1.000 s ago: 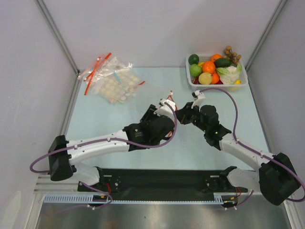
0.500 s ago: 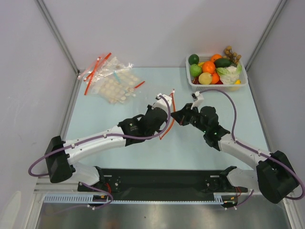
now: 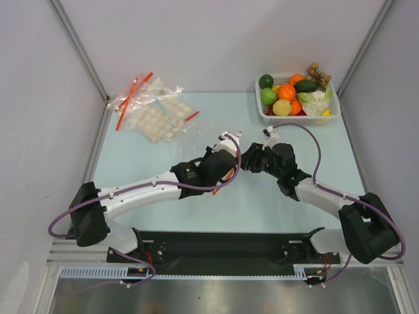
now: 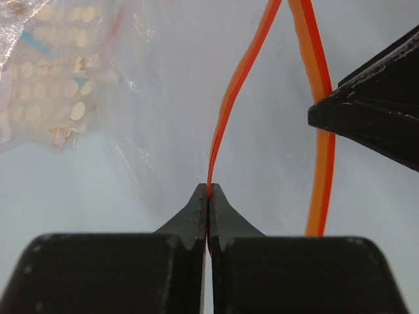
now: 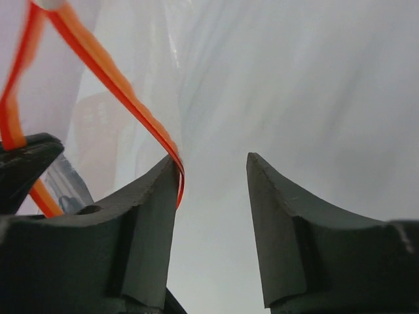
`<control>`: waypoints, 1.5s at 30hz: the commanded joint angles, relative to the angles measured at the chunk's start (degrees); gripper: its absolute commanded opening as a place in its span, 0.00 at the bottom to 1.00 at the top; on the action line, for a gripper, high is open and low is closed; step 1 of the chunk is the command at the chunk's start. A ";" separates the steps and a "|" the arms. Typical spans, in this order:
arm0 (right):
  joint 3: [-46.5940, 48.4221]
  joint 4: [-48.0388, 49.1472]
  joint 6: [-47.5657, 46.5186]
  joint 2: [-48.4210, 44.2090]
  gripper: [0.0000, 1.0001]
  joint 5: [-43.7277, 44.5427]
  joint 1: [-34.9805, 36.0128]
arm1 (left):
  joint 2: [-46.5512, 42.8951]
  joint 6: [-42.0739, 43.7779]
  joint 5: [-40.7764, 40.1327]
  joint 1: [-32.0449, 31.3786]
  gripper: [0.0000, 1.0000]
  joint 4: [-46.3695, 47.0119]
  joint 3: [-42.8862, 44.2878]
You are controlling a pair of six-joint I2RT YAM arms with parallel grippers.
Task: Place the food in the zip-top bag and seal the zipper
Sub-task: Open the zipper of the food storage bag at the center of the board, then pick up the fake fruit from the bin.
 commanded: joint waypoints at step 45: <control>10.48 -12.73 -5.43 -13.01 0.98 25.80 -19.10 | -2.43 -2.76 7.32 6.25 0.00 8.69 -4.14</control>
